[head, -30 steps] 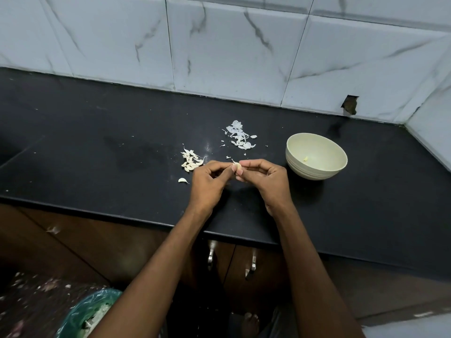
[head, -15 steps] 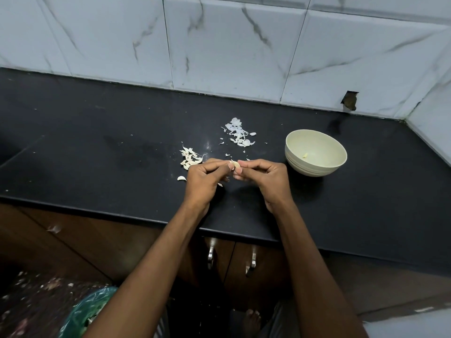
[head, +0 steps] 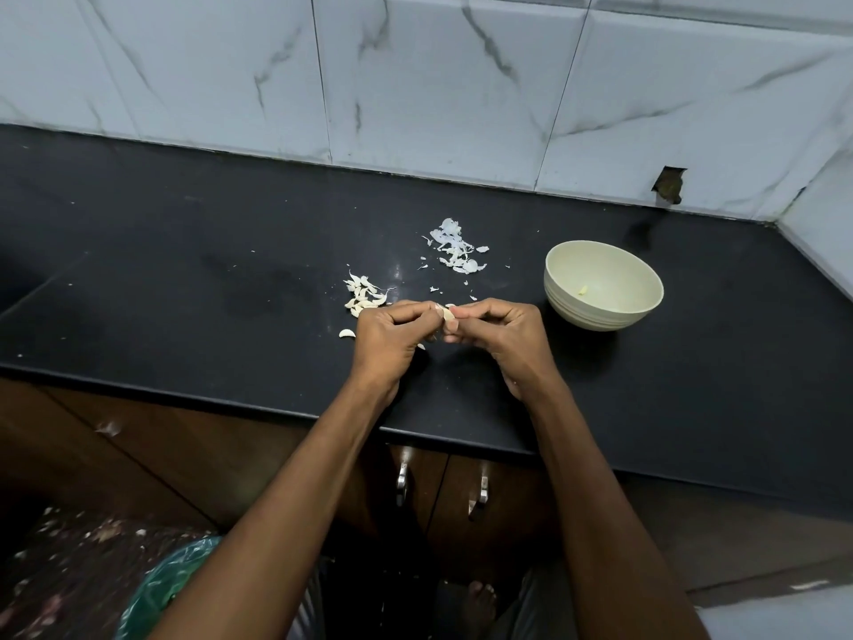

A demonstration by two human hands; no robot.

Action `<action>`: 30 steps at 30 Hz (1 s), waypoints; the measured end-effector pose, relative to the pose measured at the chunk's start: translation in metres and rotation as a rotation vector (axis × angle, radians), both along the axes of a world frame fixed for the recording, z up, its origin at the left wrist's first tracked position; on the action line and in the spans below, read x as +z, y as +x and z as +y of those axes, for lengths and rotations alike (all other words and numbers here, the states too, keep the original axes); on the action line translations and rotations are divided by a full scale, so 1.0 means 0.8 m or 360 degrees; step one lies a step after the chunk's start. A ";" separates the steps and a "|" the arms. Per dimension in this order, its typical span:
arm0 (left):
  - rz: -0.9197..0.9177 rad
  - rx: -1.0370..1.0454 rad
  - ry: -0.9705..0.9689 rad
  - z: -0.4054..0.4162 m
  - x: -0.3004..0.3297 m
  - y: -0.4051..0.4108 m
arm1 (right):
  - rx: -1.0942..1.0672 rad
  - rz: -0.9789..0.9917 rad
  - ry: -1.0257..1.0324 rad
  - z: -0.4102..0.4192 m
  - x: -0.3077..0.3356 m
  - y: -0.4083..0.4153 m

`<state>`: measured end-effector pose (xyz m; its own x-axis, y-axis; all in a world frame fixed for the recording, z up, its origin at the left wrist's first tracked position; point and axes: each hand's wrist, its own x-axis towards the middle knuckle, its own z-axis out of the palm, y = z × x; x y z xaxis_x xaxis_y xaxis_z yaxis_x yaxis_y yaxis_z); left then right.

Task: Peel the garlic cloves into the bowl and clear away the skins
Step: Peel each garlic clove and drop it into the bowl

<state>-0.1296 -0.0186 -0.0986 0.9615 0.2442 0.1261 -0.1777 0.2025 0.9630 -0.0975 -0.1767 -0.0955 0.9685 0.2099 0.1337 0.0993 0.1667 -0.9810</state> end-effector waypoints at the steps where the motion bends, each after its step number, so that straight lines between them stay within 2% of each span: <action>1: 0.0004 0.0008 -0.0012 0.000 0.000 0.001 | 0.0025 0.0038 0.0019 -0.001 0.000 0.001; 19: 0.0118 -0.0027 -0.0170 0.005 -0.005 0.005 | 0.0400 0.0456 0.0213 -0.012 0.015 0.007; 23: 0.0112 -0.0016 -0.0150 0.000 0.000 0.001 | 0.0374 0.0375 0.0196 -0.008 0.012 0.005; 30: 0.0063 -0.0007 -0.0092 -0.003 0.005 0.000 | 0.0133 0.0134 0.0057 -0.001 0.002 0.003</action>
